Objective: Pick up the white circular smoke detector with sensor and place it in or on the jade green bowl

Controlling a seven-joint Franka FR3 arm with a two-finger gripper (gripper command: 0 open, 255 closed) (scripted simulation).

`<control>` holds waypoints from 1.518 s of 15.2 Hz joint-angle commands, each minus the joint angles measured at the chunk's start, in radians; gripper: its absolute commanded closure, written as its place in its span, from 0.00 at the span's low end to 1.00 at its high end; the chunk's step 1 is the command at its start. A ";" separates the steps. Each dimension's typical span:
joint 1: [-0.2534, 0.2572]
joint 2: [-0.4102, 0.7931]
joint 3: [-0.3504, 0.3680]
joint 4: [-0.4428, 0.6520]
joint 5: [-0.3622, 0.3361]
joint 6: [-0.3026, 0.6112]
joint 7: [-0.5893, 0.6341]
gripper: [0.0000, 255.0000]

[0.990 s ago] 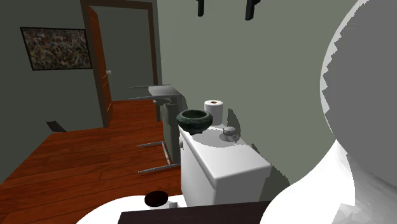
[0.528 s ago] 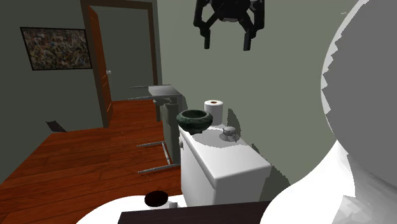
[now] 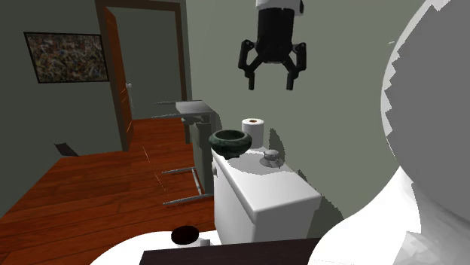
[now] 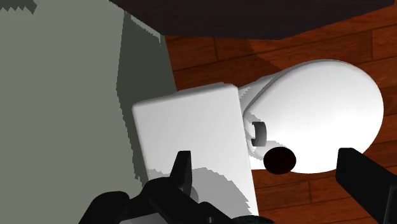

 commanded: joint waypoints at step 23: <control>-0.062 0.955 -0.030 0.638 0.057 0.333 -0.159 0.00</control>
